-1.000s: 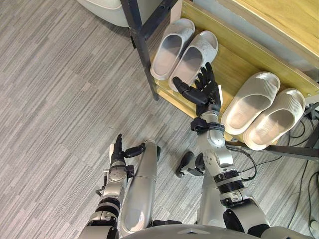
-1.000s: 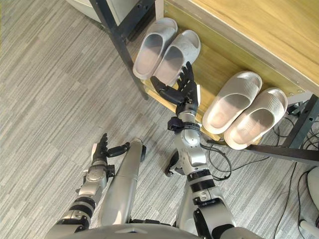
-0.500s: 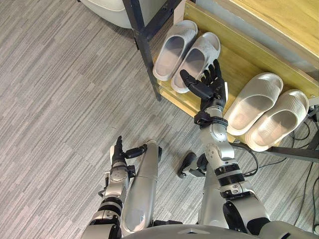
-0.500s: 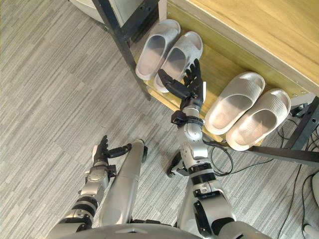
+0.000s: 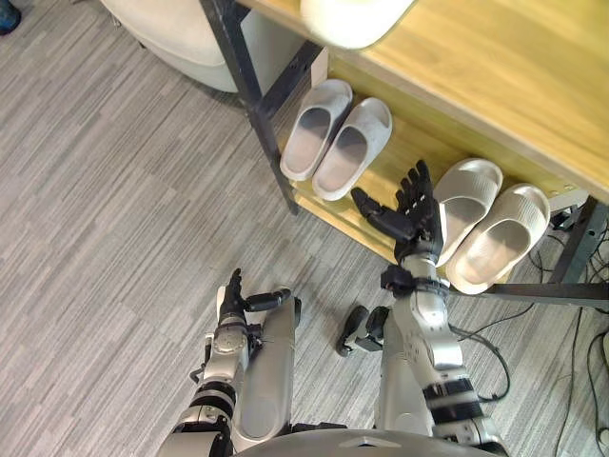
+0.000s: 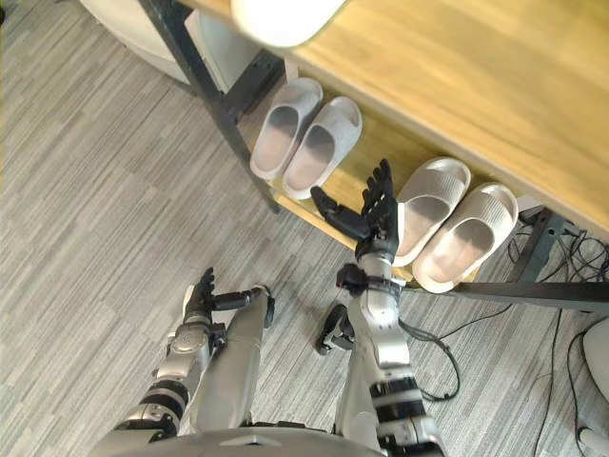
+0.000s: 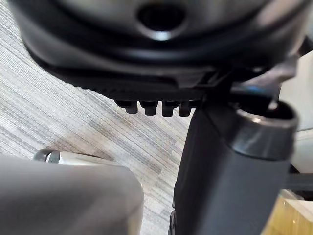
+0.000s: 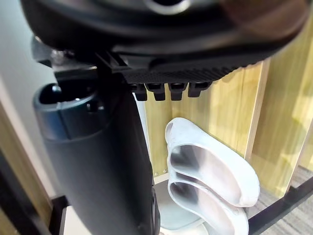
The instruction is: Organize the slippers on the shoe rack
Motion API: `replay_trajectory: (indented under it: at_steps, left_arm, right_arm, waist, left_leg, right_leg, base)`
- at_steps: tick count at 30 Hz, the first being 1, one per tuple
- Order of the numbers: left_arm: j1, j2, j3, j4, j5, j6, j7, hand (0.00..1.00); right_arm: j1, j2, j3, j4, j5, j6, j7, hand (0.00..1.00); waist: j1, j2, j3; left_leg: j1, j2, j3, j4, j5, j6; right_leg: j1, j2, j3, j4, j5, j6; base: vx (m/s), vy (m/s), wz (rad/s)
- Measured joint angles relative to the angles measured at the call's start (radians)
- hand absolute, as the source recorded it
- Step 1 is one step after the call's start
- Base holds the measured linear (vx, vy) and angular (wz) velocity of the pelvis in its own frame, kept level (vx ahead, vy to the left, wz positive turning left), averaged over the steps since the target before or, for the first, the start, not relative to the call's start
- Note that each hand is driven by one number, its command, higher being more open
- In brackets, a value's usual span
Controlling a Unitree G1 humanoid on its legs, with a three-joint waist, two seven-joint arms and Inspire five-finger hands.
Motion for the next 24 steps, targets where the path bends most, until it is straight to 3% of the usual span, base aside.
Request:
replay_trajectory:
  at_steps: [6, 12, 14, 17, 20, 24]
  left_arm:
    - [0.07, 0.007, -0.125, 0.042, 0.04, 0.008, -0.01, 1.0]
    - [0.091, 0.012, -0.247, 0.104, 0.065, 0.008, -0.024, 1.0]
    - [0.089, 0.014, -0.27, 0.135, 0.079, 0.008, -0.034, 1.0]
    - [0.102, 0.015, -0.289, 0.168, 0.091, 0.008, -0.041, 1.0]
    - [0.113, 0.017, -0.291, 0.181, 0.099, 0.008, -0.041, 1.0]
    - [0.122, 0.037, -0.327, 0.185, 0.118, 0.007, -0.043, 1.0]
  right_arm:
    - [0.259, -0.027, 0.053, -0.136, -0.148, 0.002, 0.094, 1.0]
    - [0.378, -0.048, 0.07, -0.073, -0.195, 0.002, 0.166, 1.0]
    - [0.366, -0.052, 0.069, 0.038, -0.232, 0.009, 0.181, 1.0]
    - [0.364, -0.076, 0.072, 0.154, -0.314, 0.022, 0.195, 1.0]
    - [0.366, -0.09, 0.071, 0.191, -0.37, 0.022, 0.196, 1.0]
    - [0.372, -0.115, 0.056, 0.265, -0.434, 0.026, 0.194, 1.0]
  waist:
    - [-0.045, -0.04, -0.094]
    - [-0.074, -0.042, -0.132]
    - [-0.08, -0.036, -0.14]
    - [-0.092, -0.004, -0.161]
    - [-0.103, 0.013, -0.173]
    - [-0.104, 0.019, -0.183]
  left_leg:
    - [0.245, 0.004, 0.061, -0.232, 0.047, 0.022]
    - [0.388, 0.0, 0.095, -0.436, 0.125, 0.038]
    - [0.443, 0.007, 0.124, -0.513, 0.157, 0.04]
    - [0.531, 0.018, 0.167, -0.642, 0.211, 0.046]
    - [0.553, 0.02, 0.183, -0.691, 0.235, 0.049]
    - [0.596, 0.022, 0.206, -0.742, 0.262, 0.055]
  right_leg:
    - [0.213, 0.01, -0.001, -0.213, 0.064, 0.036]
    - [0.325, 0.035, 0.013, -0.401, 0.149, 0.055]
    - [0.361, 0.053, 0.034, -0.478, 0.193, 0.062]
    - [0.43, 0.092, 0.072, -0.628, 0.278, 0.07]
    - [0.452, 0.107, 0.088, -0.697, 0.324, 0.072]
    - [0.513, 0.129, 0.109, -0.818, 0.4, 0.075]
  base:
    - [0.14, 0.048, -0.11]
    - [0.08, 0.077, -0.17]
    - [0.03, 0.061, -0.37]
    - [0.03, 0.062, -0.42]
    - [-0.01, 0.044, -0.25]
    - [-0.05, 0.031, -0.17]
